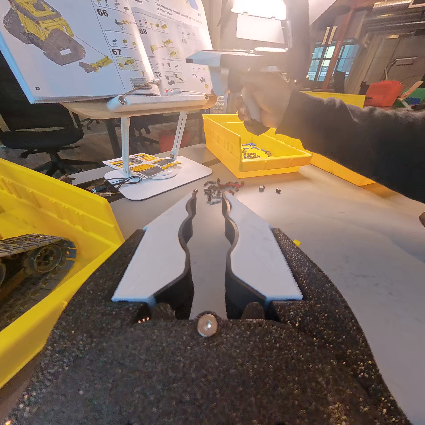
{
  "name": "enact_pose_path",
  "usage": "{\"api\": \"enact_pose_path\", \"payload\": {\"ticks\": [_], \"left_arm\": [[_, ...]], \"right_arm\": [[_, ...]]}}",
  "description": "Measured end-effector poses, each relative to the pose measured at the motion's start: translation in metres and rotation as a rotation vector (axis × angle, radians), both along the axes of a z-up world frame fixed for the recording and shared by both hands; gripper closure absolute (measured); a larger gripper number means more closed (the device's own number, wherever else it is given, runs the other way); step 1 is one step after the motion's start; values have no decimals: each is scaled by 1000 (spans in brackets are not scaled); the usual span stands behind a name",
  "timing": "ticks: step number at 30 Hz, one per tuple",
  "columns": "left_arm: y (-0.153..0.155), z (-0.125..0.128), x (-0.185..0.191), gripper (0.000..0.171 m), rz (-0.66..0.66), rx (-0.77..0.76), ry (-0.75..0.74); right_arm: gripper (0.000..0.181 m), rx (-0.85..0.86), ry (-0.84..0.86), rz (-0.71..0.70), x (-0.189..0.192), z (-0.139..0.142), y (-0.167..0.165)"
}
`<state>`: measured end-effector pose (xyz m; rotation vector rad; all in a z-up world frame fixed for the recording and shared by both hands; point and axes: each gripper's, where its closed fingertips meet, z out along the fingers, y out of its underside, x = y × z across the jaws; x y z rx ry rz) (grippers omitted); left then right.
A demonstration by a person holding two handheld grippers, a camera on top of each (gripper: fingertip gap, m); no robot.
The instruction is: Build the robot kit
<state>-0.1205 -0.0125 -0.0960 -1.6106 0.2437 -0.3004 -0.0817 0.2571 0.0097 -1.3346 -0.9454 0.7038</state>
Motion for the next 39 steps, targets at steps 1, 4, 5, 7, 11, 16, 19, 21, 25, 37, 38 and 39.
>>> {"api": "enact_pose_path", "payload": {"ticks": [1, 4, 5, 7, 11, 16, 19, 21, 25, 37, 38, 39], "left_arm": [[1, -1, -1, 150, 7, -2, 4], [3, -5, -4, 147, 35, -8, 16], [4, -6, -5, 147, 40, -11, 17], [5, -8, -5, 147, 40, -17, 17], [6, -10, -5, 147, 42, -27, 20], [5, -9, -6, 147, 46, -26, 16], [5, -7, -7, 147, 45, -22, 13], [4, -7, -7, 147, 43, -22, 11], [5, -9, -7, 148, 42, -29, 10], [8, -10, -12, 144, 68, -29, 10], [8, -10, -12, 143, 71, -29, 10], [8, -11, -12, 142, 73, -30, 10]], "right_arm": [[163, 26, 24, -6, 2, 2, -2], [162, 95, 76, -15, 2, 5, -11], [162, 104, 81, -20, 0, 4, -12], [162, 99, 70, -18, -9, -1, -13], [175, 130, -18, -33, -30, -7, -8], [181, 80, -94, -61, -44, -15, 4], [181, 71, -94, -65, -44, -17, 7], [181, 75, -91, -71, -42, -16, 8], [181, 65, -83, -97, -34, -12, 15], [181, 69, -105, -124, -18, -15, 26], [181, 68, -104, -127, -16, -16, 27], [181, 69, -103, -128, -15, -16, 28]]}}
